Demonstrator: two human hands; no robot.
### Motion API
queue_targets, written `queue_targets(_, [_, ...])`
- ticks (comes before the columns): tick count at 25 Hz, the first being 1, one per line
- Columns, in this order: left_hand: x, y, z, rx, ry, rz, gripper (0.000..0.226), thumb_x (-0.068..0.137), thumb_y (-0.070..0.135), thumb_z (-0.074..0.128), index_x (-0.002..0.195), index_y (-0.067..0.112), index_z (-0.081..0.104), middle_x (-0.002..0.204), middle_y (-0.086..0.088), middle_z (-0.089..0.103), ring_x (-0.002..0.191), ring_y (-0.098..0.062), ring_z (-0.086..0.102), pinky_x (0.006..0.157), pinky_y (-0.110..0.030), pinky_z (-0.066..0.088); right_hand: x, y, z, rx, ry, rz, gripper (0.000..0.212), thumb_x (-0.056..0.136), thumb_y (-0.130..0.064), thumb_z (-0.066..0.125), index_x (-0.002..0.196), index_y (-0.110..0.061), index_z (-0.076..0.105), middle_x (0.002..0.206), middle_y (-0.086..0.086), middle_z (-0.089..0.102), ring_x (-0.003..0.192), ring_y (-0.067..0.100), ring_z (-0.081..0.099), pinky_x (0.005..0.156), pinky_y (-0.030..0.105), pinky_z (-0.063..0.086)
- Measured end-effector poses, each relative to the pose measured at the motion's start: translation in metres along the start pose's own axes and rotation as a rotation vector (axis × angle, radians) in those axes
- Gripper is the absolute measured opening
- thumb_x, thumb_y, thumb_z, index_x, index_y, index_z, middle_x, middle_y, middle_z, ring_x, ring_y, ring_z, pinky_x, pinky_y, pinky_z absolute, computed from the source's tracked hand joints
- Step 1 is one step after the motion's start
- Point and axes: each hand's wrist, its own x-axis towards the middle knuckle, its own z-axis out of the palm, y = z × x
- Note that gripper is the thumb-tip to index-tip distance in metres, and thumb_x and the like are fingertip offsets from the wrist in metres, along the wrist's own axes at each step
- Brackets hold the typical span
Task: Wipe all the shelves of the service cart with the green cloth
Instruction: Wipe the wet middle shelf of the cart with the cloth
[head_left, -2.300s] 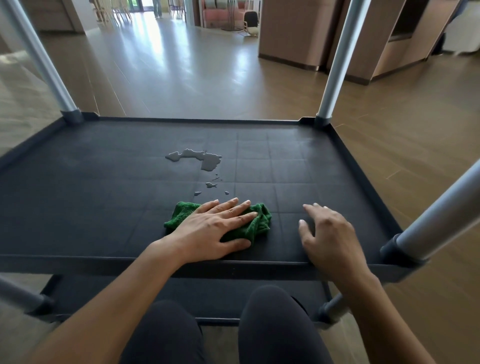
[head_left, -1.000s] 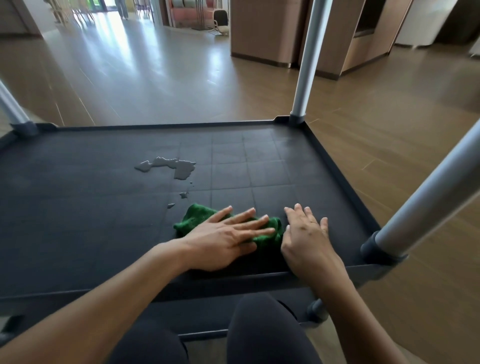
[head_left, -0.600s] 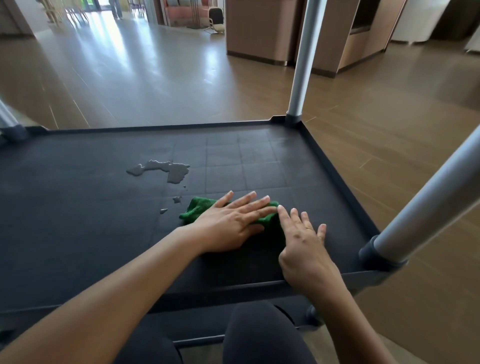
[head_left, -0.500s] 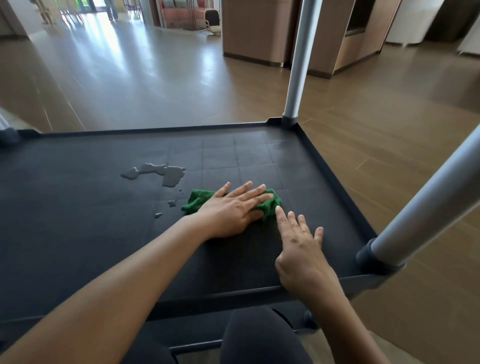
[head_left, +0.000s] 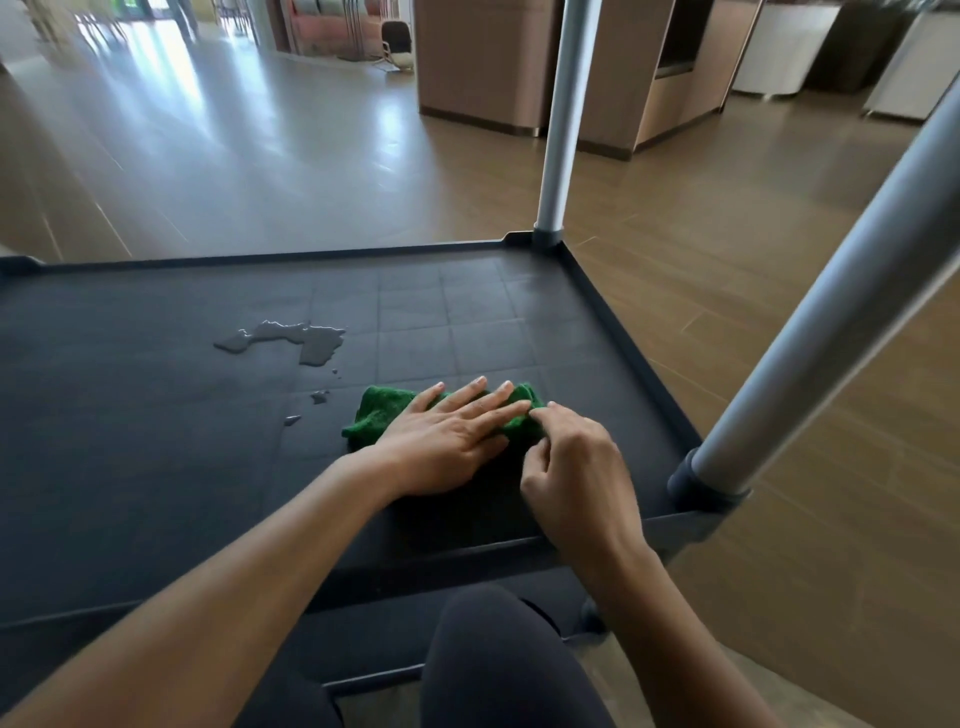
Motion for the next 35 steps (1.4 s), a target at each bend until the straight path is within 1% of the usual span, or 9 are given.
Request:
queue_targets(5, [-0.025, 0.017, 0.002, 0.013, -0.031, 0.058, 0.051, 0.101, 0.049, 0.023, 0.14, 0.057, -0.008, 0.142, 0.034, -0.019, 0.135, 0.008, -0.022, 0.114, -0.027, -0.013, -0.003, 0.021, -0.026, 0.031, 0.217, -0.155, 0.038, 0.08, 0.001, 0.06, 0.118, -0.003, 0.064, 0.116, 0.014, 0.066, 0.109, 0.027, 0.06, 0.094, 0.033, 0.046])
queue_targets(12, [0.006, 0.048, 0.005, 0.032, -0.001, 0.122, 0.052, 0.101, 0.048, 0.024, 0.148, 0.048, 0.001, 0.151, 0.029, -0.011, 0.139, 0.004, -0.015, 0.115, -0.031, -0.01, -0.019, 0.043, -0.017, 0.109, 0.11, -0.112, 0.047, 0.09, -0.003, 0.049, 0.137, -0.007, 0.046, 0.138, 0.012, 0.05, 0.131, 0.021, 0.042, 0.108, 0.021, 0.028])
queue_targets(17, [0.045, 0.069, 0.004, 0.062, -0.013, 0.04, 0.054, 0.101, 0.046, 0.024, 0.151, 0.041, 0.004, 0.157, 0.023, -0.008, 0.145, -0.005, -0.011, 0.119, -0.041, -0.003, -0.018, 0.045, -0.014, 0.164, 0.148, -0.101, 0.046, 0.085, 0.001, 0.052, 0.132, -0.004, 0.05, 0.13, 0.014, 0.055, 0.123, 0.025, 0.05, 0.104, 0.016, 0.026])
queue_targets(21, [0.044, 0.074, 0.012, 0.023, 0.063, 0.02, 0.052, 0.101, 0.048, 0.022, 0.15, 0.04, 0.007, 0.158, 0.022, -0.002, 0.146, -0.004, -0.008, 0.119, -0.04, -0.002, -0.025, 0.046, -0.022, 0.174, 0.454, -0.195, 0.039, 0.082, 0.009, 0.056, 0.12, -0.002, 0.059, 0.117, 0.012, 0.061, 0.11, 0.024, 0.056, 0.099, 0.025, 0.041])
queue_targets(24, [0.042, 0.073, 0.007, -0.003, 0.044, 0.03, 0.057, 0.098, 0.054, 0.029, 0.149, 0.046, 0.004, 0.156, 0.025, -0.004, 0.145, -0.001, -0.009, 0.118, -0.036, -0.004, -0.029, 0.052, -0.033, 0.101, 0.754, -0.283, 0.036, 0.081, 0.005, 0.059, 0.115, -0.006, 0.058, 0.106, 0.012, 0.063, 0.097, 0.022, 0.054, 0.092, 0.022, 0.036])
queue_targets(27, [0.036, 0.078, 0.003, -0.034, 0.014, 0.089, 0.057, 0.098, 0.045, 0.038, 0.147, 0.049, 0.009, 0.155, 0.028, -0.001, 0.144, 0.002, -0.007, 0.116, -0.03, -0.003, -0.026, 0.057, -0.041, 0.177, 0.977, -0.126, 0.05, 0.076, -0.008, 0.068, 0.121, -0.008, 0.043, 0.109, 0.012, 0.05, 0.098, 0.026, 0.047, 0.088, 0.027, 0.036])
queue_targets(30, [0.026, 0.088, 0.007, -0.065, 0.006, 0.25, 0.054, 0.099, 0.036, 0.043, 0.146, 0.05, 0.02, 0.151, 0.032, 0.005, 0.142, 0.006, -0.003, 0.115, -0.026, -0.001, -0.018, 0.064, -0.046, 0.544, 0.857, 0.097, 0.068, 0.071, -0.016, 0.077, 0.123, -0.017, 0.033, 0.115, 0.012, 0.046, 0.098, 0.027, 0.052, 0.083, 0.036, 0.049])
queue_targets(32, [0.022, 0.092, 0.005, -0.153, -0.003, 0.347, 0.05, 0.098, 0.032, 0.048, 0.143, 0.046, 0.031, 0.146, 0.034, 0.013, 0.141, 0.007, 0.002, 0.115, -0.024, 0.001, -0.01, 0.071, -0.05, 0.785, 0.709, 0.222, 0.04, 0.073, -0.028, 0.073, 0.101, -0.021, 0.046, 0.092, 0.008, 0.056, 0.076, 0.034, 0.057, 0.064, 0.048, 0.053])
queue_targets(35, [0.023, 0.086, 0.002, -0.194, -0.023, 0.443, 0.045, 0.099, 0.033, 0.047, 0.141, 0.042, 0.036, 0.144, 0.032, 0.016, 0.141, 0.004, 0.003, 0.118, -0.026, 0.001, -0.004, 0.077, -0.051, 0.799, 0.676, 0.301, 0.023, 0.07, -0.035, 0.067, 0.077, -0.024, 0.048, 0.068, 0.007, 0.053, 0.059, 0.04, 0.054, 0.05, 0.05, 0.048])
